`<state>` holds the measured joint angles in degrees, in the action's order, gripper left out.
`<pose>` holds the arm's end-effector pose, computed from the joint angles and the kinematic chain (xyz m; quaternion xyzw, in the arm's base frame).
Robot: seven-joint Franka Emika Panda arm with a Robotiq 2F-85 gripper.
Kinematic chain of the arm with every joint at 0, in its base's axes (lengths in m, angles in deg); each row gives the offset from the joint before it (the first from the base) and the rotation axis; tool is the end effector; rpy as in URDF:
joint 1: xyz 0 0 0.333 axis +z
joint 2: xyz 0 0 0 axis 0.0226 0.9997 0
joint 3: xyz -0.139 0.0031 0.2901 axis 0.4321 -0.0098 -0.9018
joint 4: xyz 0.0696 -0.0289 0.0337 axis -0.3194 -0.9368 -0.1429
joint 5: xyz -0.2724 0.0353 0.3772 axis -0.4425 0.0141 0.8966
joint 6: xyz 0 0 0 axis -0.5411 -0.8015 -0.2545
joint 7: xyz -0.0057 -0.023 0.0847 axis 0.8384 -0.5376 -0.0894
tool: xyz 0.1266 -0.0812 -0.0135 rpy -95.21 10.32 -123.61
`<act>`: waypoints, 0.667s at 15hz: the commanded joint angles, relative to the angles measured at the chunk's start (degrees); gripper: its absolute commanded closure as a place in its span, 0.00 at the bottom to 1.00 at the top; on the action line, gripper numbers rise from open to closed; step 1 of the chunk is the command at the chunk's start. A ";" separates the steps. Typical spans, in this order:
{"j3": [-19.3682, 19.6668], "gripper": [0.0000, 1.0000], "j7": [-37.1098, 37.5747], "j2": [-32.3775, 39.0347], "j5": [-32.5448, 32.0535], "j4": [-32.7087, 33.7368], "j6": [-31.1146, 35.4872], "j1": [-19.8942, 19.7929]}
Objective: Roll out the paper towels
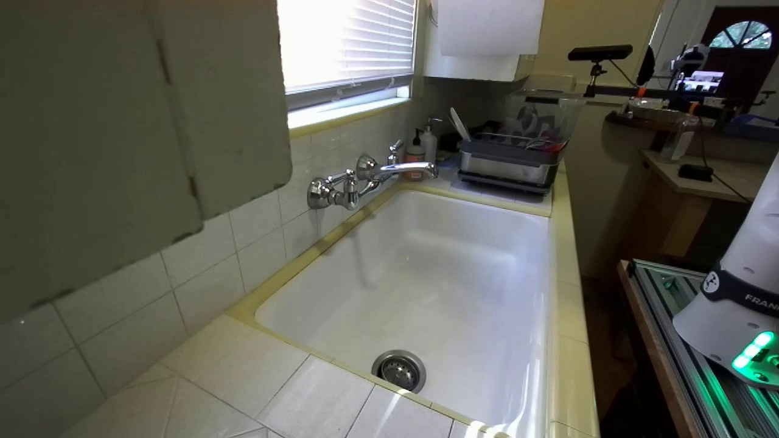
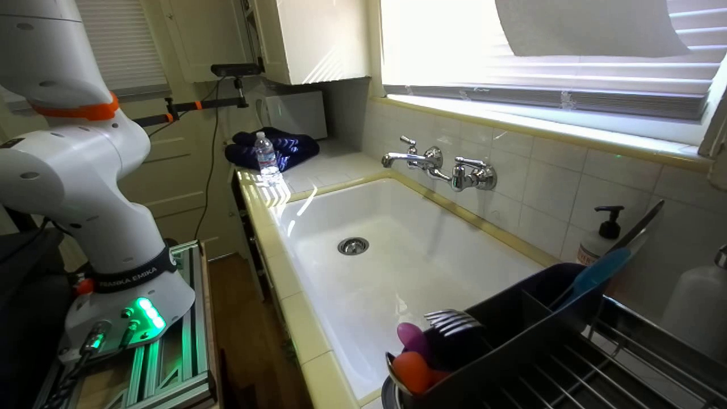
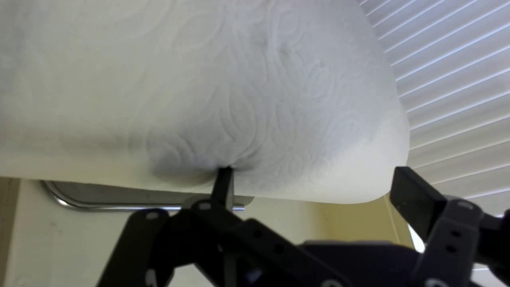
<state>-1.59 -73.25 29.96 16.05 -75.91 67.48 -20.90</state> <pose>0.5549 -0.4500 0.7866 0.8135 -0.3923 0.4139 0.1140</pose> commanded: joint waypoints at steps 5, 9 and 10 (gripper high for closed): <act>-2.72 0.00 -2.23 -1.36 0.86 -2.46 -6.71 1.68; -3.95 0.00 -2.66 -1.11 0.07 -4.03 -10.05 2.43; -4.21 0.00 -2.77 -1.16 -0.26 -4.55 -10.75 2.57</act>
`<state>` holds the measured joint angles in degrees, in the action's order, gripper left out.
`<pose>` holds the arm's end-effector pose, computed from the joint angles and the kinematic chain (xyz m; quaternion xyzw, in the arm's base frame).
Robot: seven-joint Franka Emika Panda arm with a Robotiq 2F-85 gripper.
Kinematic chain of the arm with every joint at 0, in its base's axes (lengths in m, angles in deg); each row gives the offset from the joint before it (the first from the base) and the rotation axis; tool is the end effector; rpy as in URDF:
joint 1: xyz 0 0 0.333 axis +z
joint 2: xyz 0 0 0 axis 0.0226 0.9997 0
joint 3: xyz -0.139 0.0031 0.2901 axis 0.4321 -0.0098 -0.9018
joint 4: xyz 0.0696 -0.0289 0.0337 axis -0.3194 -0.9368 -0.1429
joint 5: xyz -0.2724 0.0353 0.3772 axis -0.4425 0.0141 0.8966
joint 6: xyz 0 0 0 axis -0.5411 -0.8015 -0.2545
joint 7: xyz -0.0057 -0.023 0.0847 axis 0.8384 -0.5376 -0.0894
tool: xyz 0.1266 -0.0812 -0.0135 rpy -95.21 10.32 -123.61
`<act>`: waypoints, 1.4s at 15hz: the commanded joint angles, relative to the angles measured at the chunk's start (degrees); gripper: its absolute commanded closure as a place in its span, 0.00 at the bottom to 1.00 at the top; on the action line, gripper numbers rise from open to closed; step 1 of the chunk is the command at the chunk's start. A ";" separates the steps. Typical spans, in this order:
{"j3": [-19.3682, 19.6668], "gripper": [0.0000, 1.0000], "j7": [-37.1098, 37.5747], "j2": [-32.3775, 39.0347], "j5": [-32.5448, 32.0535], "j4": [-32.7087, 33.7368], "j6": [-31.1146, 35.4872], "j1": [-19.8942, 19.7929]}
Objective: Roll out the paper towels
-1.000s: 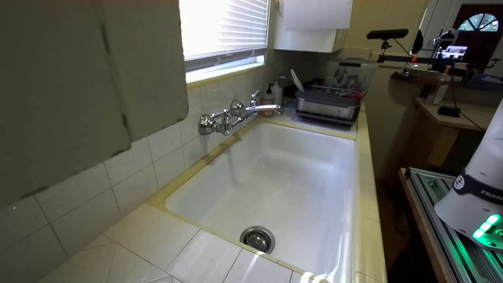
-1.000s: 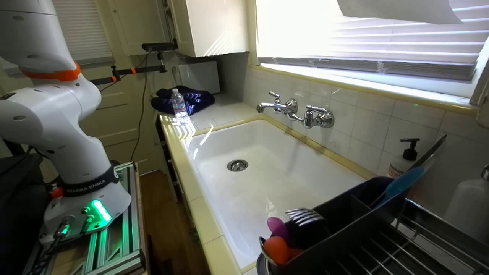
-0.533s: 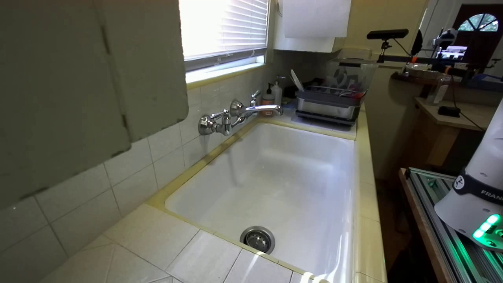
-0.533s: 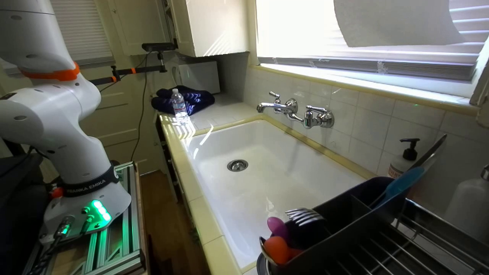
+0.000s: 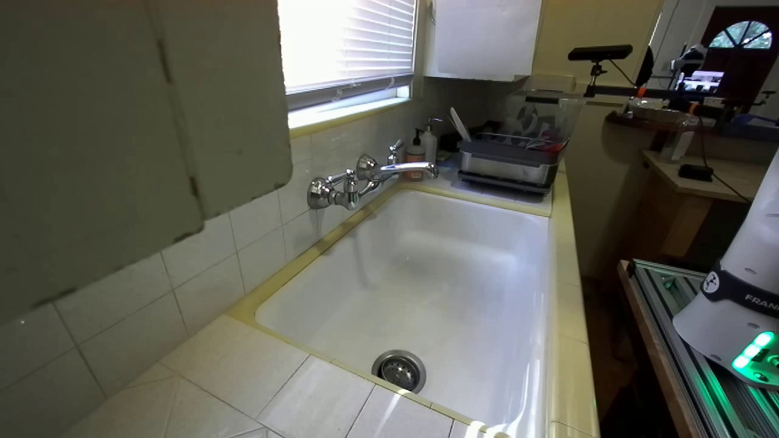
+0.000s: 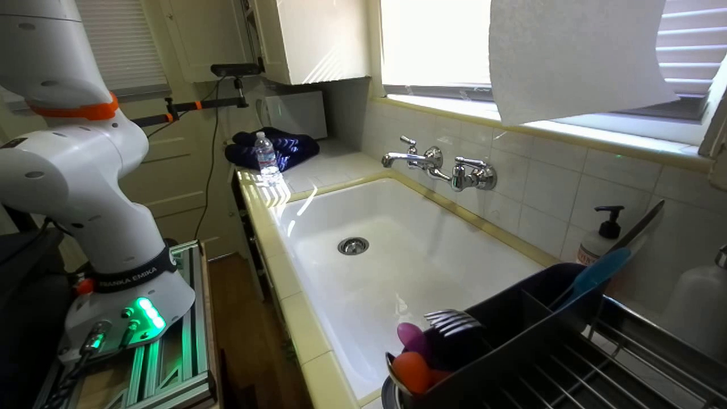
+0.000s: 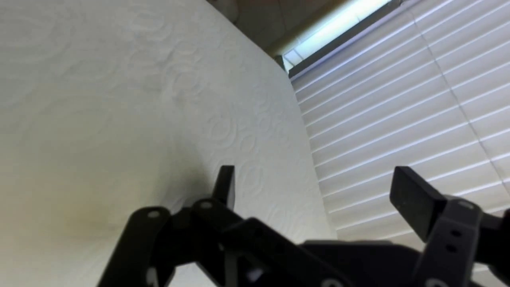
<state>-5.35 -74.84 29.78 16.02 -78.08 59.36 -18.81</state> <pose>0.5939 -0.3928 0.7408 0.8685 -0.3537 0.3380 0.0801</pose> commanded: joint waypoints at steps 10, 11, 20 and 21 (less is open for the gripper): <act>0.05 0.00 -0.33 -3.72 -2.21 0.99 1.98 -0.60; 0.55 0.00 0.70 -3.57 -2.60 1.90 2.86 -1.02; 4.56 0.00 18.99 3.08 -15.85 10.36 0.73 -3.02; 4.85 0.00 20.10 4.08 -16.63 11.25 0.31 -3.01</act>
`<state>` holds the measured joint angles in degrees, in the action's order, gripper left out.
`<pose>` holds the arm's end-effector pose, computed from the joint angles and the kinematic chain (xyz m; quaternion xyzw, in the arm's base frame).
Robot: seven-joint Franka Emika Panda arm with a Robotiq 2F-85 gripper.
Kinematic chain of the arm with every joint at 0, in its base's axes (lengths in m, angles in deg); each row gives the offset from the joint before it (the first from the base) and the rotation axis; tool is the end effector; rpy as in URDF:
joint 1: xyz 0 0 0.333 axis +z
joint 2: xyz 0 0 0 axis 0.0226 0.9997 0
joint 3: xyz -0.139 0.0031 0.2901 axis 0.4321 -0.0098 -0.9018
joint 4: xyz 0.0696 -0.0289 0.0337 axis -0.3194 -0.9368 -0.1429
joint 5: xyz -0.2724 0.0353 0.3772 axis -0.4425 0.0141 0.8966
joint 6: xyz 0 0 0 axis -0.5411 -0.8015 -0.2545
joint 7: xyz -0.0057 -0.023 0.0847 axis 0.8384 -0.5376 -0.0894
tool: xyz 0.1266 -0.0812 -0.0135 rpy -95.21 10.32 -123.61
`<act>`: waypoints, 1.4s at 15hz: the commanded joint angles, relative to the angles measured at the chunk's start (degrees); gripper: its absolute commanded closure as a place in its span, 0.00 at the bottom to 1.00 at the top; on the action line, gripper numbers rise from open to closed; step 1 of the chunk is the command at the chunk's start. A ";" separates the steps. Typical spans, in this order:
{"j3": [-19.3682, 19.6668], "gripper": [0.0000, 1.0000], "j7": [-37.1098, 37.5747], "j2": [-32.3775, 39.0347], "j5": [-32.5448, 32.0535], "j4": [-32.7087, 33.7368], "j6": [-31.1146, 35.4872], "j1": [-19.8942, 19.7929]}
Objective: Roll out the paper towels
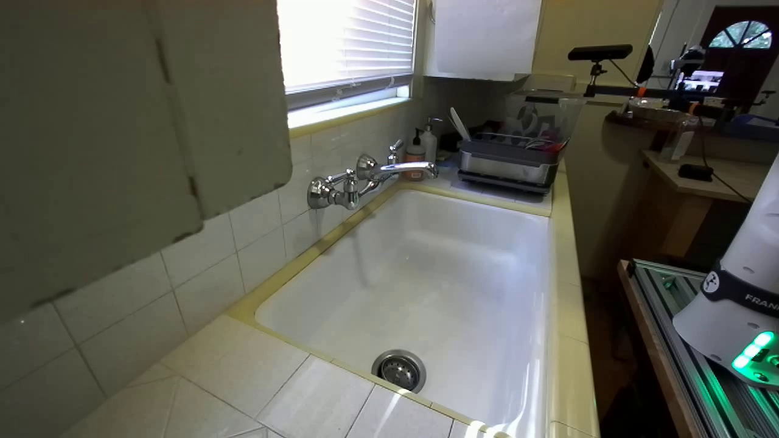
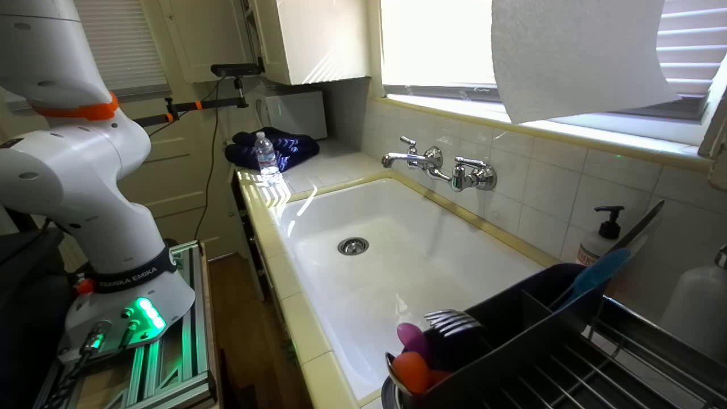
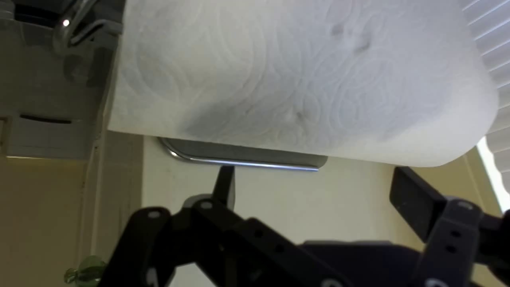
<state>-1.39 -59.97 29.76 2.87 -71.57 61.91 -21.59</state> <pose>0.5243 -0.4604 0.8201 0.7662 -0.4719 0.3978 0.1789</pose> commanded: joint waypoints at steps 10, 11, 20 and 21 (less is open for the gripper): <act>0.58 0.00 3.22 9.09 -3.52 10.27 -11.53 0.42; 0.29 0.00 2.66 8.90 -3.52 10.36 -12.64 0.68; -0.99 0.00 -2.12 8.57 -5.53 8.31 -17.98 3.14; -1.04 0.00 -2.52 8.47 -5.93 8.02 -18.26 3.45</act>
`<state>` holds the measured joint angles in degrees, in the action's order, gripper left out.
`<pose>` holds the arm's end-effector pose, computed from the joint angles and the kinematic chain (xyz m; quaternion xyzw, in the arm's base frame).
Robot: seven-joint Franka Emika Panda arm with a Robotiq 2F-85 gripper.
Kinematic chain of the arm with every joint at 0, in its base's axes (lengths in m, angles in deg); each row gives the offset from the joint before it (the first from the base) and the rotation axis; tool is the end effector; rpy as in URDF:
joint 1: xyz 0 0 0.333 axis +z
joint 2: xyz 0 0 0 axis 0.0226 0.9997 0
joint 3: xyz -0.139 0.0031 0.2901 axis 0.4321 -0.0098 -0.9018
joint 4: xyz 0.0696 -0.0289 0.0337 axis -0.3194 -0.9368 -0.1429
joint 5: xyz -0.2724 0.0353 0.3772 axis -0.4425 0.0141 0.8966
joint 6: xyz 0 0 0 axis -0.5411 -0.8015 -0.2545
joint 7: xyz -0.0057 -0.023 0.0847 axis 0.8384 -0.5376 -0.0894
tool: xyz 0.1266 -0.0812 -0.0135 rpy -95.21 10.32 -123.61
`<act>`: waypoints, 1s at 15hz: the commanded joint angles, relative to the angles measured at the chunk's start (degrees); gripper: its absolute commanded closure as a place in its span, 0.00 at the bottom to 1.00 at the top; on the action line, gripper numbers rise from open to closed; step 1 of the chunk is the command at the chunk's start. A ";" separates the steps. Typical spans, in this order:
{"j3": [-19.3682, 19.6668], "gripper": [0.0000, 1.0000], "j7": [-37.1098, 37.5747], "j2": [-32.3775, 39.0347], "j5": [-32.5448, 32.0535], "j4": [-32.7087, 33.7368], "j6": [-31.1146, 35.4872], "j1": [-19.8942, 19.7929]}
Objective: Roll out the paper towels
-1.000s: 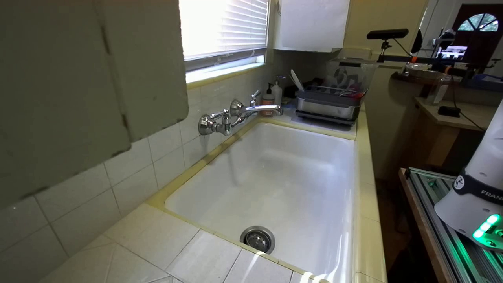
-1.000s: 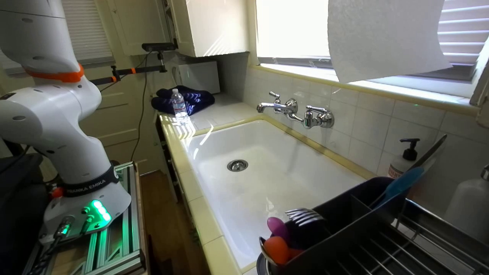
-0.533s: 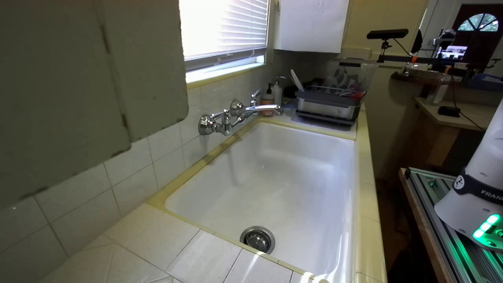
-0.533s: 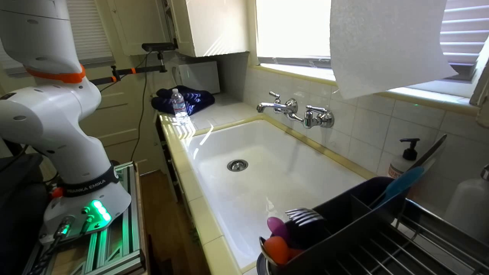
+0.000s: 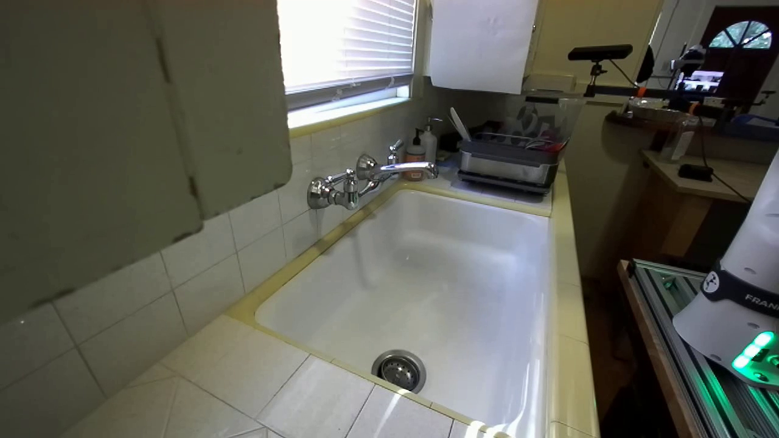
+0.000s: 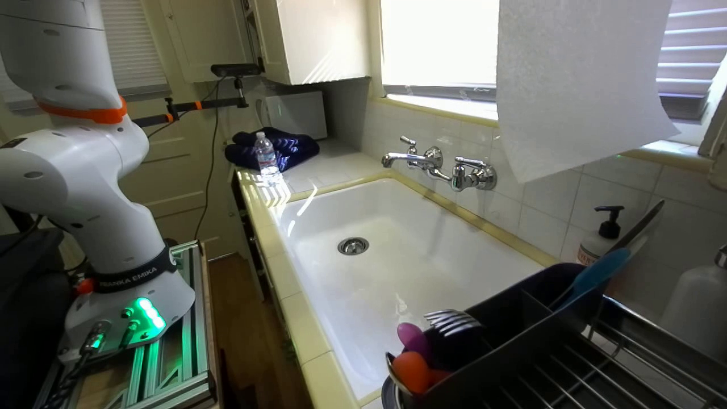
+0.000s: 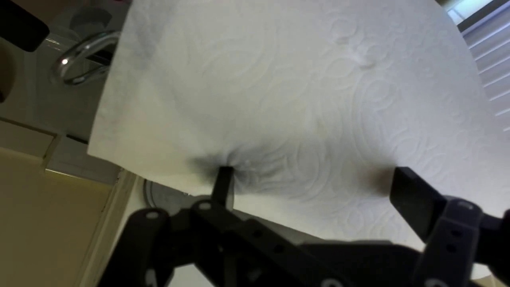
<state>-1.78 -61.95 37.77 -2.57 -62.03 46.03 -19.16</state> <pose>0.5638 -0.4453 0.7815 0.8092 -0.4648 0.2771 0.2287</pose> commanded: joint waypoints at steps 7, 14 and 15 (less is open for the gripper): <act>-1.56 0.00 -2.18 -0.65 -1.09 -3.25 -2.94 2.77; -2.78 0.00 -2.90 -1.48 -2.85 -7.12 -5.16 4.95; -2.98 0.00 -2.98 -1.53 -2.55 -7.69 -5.43 5.15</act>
<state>-3.90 -64.85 36.66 -5.32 -65.64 40.55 -14.92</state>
